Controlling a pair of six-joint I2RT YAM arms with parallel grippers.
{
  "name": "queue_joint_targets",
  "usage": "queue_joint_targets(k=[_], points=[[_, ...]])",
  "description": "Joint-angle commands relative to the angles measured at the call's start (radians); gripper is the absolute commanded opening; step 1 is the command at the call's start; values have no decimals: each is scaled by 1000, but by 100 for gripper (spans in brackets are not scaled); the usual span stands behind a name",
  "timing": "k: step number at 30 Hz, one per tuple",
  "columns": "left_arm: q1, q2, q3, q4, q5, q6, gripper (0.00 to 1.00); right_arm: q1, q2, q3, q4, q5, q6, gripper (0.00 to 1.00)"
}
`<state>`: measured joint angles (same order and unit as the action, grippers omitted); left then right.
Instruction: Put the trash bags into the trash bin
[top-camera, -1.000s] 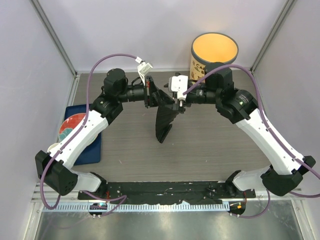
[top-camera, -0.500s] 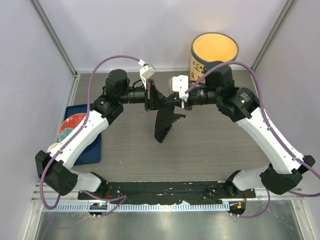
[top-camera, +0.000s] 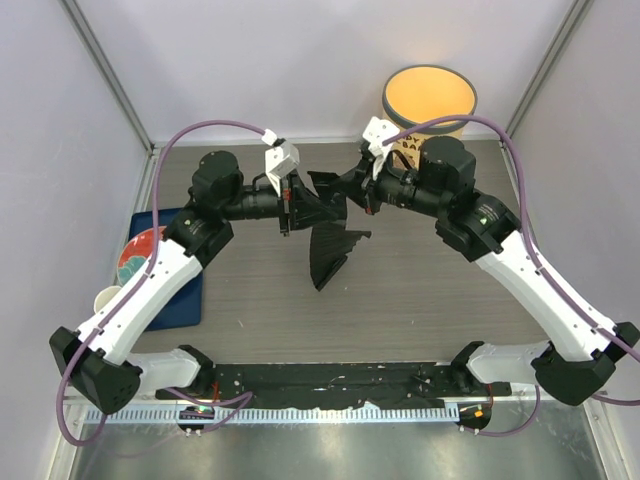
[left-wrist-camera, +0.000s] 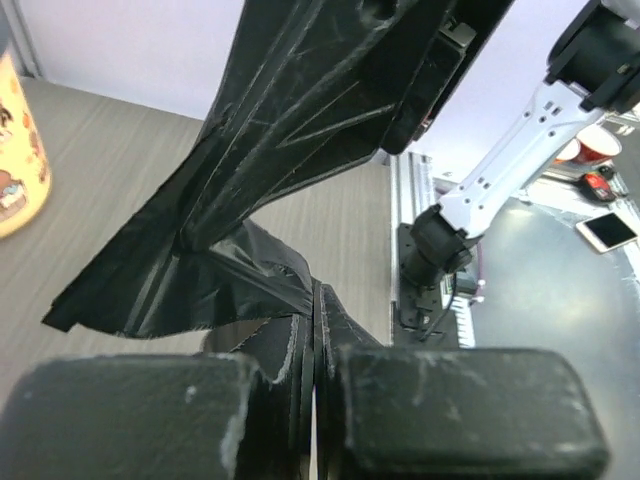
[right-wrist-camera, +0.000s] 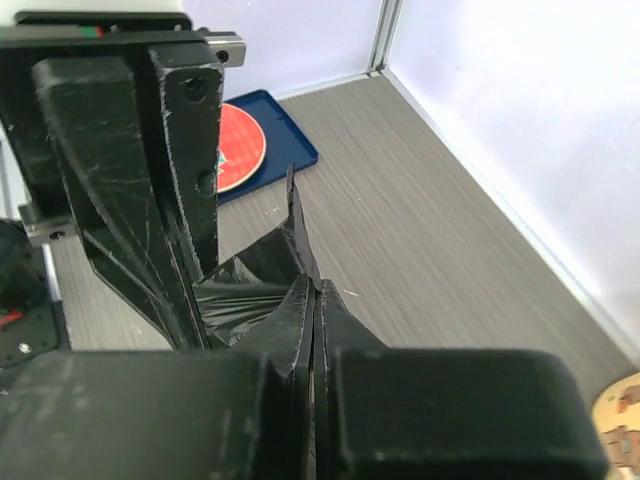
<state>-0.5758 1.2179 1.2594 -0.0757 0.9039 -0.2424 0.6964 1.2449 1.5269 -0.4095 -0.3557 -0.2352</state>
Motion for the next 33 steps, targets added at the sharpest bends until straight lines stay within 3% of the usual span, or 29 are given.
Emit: queue_joint_targets(k=[1,5,8,10,13,16,19,27,30,33], points=[[-55,-20,92,-100,23,200,0,-47,-24,-7,130,136,177,1],[-61,-23,103,-245,-48,350,0,-136,-24,7,175,40,270,1],[-59,-31,87,-279,-158,347,0,-190,-38,-17,248,-73,350,1],[-36,-44,55,-221,-160,287,1,-195,-44,-34,277,-161,369,1],[22,-72,-5,-67,-131,117,36,-199,-51,-62,302,-248,392,1],[62,-87,-22,27,-105,42,56,-202,-56,-74,320,-337,390,1],[63,-90,-2,56,-57,46,59,-202,-55,-77,334,-432,379,1],[63,-31,90,111,108,51,58,-204,-30,-57,310,-638,363,1],[63,-14,133,94,186,64,49,-204,-12,-44,273,-692,359,1],[63,-5,162,79,223,69,32,-206,-1,-36,247,-704,356,1]])
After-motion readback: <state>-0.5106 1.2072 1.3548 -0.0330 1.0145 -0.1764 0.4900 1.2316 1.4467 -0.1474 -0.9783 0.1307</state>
